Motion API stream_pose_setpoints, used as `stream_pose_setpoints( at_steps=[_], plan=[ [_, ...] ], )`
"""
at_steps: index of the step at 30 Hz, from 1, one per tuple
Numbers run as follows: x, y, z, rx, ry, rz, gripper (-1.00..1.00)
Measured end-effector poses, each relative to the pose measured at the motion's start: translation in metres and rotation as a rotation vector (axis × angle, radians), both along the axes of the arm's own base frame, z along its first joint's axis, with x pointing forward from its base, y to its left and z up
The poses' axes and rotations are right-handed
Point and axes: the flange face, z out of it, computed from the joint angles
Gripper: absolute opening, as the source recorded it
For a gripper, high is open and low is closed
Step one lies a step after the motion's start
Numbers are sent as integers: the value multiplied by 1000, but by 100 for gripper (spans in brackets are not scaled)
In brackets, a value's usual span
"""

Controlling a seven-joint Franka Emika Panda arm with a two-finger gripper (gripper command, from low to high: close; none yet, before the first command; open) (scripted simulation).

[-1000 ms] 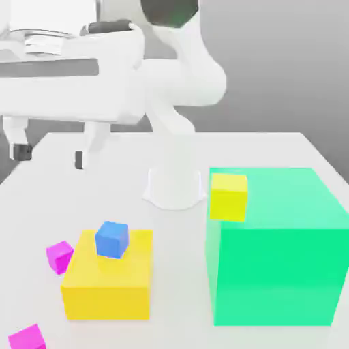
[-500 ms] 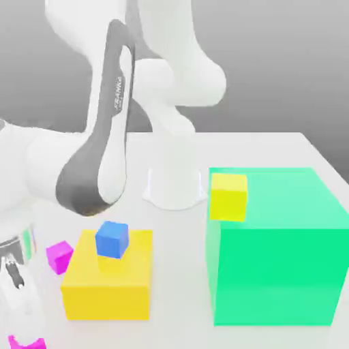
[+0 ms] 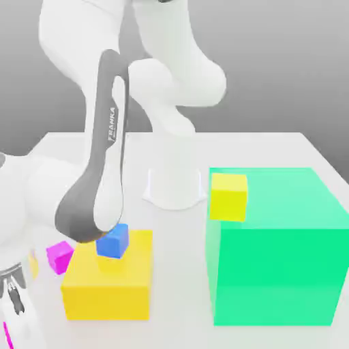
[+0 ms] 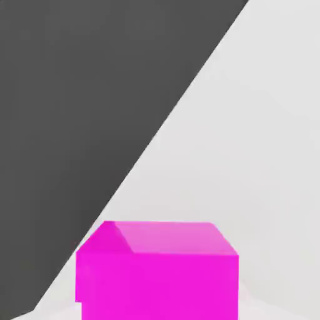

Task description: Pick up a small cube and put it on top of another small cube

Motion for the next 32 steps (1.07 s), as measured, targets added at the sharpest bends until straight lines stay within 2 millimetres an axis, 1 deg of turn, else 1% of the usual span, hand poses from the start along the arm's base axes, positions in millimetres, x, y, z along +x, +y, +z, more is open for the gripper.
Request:
stream_pose_setpoints(
  at_steps=[5, 10, 15, 19, 21, 22, 24, 27, 28, 32],
  plan=[
    [-29, 24, 45, 10, -4, -13, -100],
    [-63, 51, 80, 15, -6, -22, -100],
    [-103, 76, 105, 13, -5, -37, -100],
    [-137, 94, 118, 7, -2, -49, -100],
    [-154, 103, 122, 2, 0, -55, -100],
    [-159, 106, 119, 0, 0, -58, -100],
    [-162, 107, 101, -2, 1, -60, -100],
    [-164, 108, 67, -4, 2, -60, -100],
    [-165, 108, 61, -4, 2, -60, 100],
    [-165, 108, 61, -4, 2, -60, 100]
  ],
)
